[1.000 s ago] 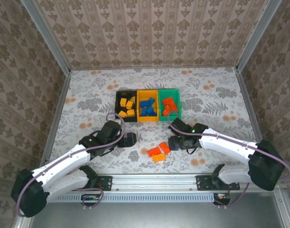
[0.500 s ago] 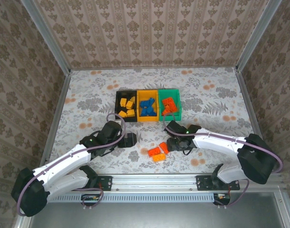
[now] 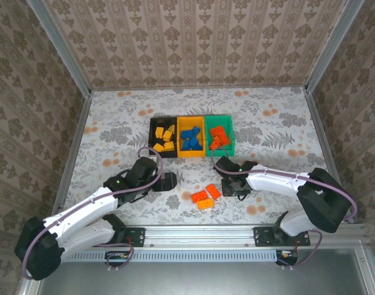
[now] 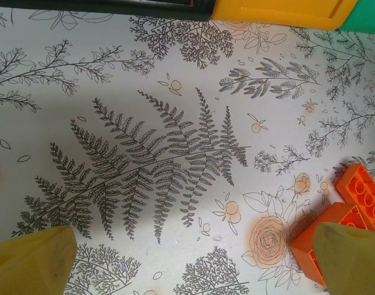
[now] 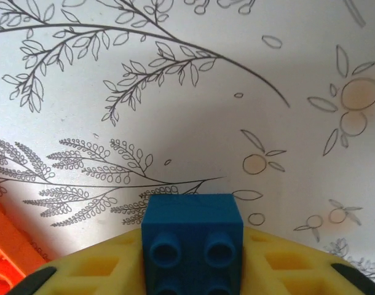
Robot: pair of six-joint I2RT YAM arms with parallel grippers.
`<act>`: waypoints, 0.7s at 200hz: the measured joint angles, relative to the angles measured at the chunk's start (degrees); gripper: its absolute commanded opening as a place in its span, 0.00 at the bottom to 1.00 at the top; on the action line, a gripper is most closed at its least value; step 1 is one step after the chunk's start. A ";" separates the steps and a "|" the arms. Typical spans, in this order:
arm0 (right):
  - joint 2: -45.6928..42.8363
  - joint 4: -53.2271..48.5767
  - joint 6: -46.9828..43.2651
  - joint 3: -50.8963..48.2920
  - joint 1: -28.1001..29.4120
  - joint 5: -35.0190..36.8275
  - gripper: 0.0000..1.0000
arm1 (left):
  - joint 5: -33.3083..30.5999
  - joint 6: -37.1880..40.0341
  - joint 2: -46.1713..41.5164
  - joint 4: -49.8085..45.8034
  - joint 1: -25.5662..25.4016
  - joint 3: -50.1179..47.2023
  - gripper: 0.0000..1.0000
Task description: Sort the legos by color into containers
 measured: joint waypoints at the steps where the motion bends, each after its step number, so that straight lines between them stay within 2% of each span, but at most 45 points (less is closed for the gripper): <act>1: -0.17 -0.02 -0.11 0.00 -0.02 0.02 0.32 | 0.00 0.00 0.00 0.00 0.04 0.00 1.00; 33: -5.18 -3.10 -2.36 2.56 -0.26 0.74 0.30 | 0.20 0.02 0.00 0.00 0.31 0.00 1.00; 77: -5.05 -4.76 -6.23 16.35 -0.26 1.07 0.30 | 0.39 -0.26 -0.02 0.20 0.31 -0.04 1.00; 104: 2.67 -3.85 -8.09 26.47 -0.20 1.09 0.30 | 0.52 -0.61 -0.02 0.20 0.31 -0.04 1.00; 140: 18.29 -3.04 -9.66 40.57 -0.44 2.19 0.32 | 1.05 -0.83 -0.02 0.20 0.24 -0.07 1.00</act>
